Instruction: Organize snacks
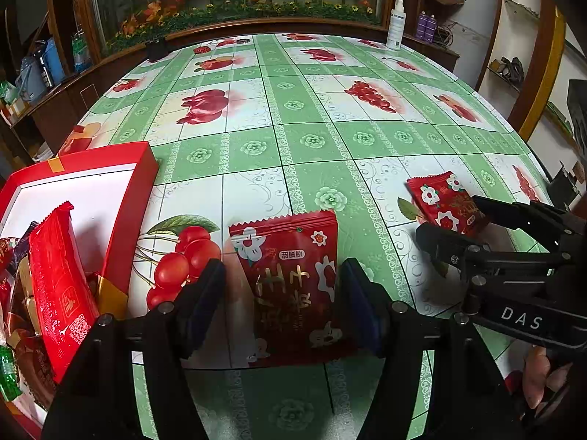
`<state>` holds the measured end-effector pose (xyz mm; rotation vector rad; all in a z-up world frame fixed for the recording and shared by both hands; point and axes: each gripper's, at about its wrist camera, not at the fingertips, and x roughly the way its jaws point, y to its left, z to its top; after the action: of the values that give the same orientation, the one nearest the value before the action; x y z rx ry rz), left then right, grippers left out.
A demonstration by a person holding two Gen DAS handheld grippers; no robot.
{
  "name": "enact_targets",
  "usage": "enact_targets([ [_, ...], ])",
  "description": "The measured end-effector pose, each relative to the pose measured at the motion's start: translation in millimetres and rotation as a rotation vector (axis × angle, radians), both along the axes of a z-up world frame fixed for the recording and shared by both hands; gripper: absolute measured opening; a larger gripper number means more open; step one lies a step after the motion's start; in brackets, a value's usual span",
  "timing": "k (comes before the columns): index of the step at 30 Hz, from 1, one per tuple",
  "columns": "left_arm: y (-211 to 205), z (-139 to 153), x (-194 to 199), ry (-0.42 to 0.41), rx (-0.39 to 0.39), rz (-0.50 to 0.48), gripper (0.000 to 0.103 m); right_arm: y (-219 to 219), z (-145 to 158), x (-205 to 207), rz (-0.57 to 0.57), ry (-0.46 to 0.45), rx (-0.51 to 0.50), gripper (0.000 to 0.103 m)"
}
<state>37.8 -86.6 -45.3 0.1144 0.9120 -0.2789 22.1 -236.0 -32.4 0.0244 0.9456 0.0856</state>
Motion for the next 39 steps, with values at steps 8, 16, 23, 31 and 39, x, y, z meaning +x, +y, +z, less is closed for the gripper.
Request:
enact_targets([
  [8,-1,-1,0,0.001,0.010,0.005,0.070,0,0,0,-0.019,0.002,-0.014,0.074],
  [16,-5,1,-2,-0.010,0.017,-0.017,0.059,4,0,0,-0.053,0.026,-0.073,0.068],
  [23,-14,3,-8,-0.037,0.044,-0.068,0.041,10,1,-3,-0.037,0.008,-0.071,0.050],
  [31,-12,3,-7,-0.029,0.022,-0.071,0.039,6,2,-3,-0.044,-0.001,-0.033,0.050],
  [39,-7,4,-7,-0.026,0.004,-0.060,0.034,-11,4,-5,-0.079,-0.017,0.080,0.042],
])
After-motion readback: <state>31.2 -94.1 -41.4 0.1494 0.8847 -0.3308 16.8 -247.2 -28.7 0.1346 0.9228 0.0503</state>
